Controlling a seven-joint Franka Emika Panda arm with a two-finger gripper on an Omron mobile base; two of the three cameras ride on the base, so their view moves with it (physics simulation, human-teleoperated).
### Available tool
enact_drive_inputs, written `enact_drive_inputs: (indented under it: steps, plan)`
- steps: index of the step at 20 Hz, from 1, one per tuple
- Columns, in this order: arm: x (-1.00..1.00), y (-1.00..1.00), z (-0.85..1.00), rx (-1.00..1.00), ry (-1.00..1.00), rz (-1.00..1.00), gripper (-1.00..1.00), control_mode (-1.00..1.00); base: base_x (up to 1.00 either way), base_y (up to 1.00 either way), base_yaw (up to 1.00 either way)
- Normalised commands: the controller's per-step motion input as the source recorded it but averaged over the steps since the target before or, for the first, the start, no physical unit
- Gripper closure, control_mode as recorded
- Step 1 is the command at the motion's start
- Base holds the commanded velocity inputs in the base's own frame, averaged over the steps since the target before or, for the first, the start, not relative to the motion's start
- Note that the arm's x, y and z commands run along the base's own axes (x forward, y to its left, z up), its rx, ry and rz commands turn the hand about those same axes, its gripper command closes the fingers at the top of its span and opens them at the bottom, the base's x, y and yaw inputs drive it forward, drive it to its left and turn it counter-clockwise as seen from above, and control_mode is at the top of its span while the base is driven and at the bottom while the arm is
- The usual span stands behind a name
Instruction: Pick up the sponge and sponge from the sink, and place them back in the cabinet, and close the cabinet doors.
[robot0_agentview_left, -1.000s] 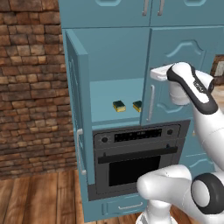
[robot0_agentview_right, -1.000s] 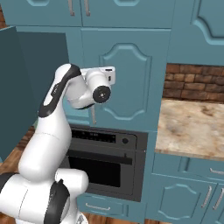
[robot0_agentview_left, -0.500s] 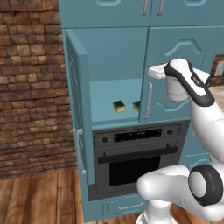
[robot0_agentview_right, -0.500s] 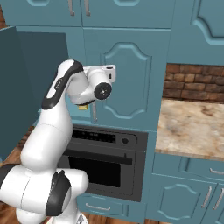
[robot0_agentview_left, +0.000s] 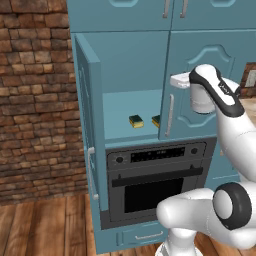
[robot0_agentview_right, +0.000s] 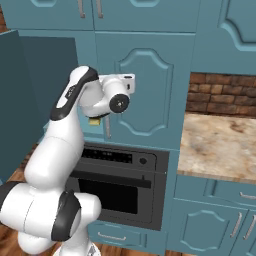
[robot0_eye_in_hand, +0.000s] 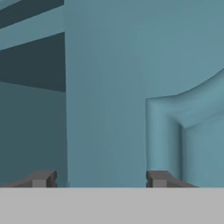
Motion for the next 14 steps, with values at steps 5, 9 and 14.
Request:
enact_drive_inputs:
  steps: [5,9,14]
  plan:
    - [0.03,0.0,0.0,0.0,0.0,0.0,-1.0,-1.0,0.0,0.0,0.0]
    - [-0.3,0.0,0.03,0.0,0.0,0.0,-1.0,-1.0,0.0,0.0,0.0]
    - [-0.59,0.0,0.18,0.0,0.0,0.0,-1.0,-1.0,0.0,0.0,0.0]
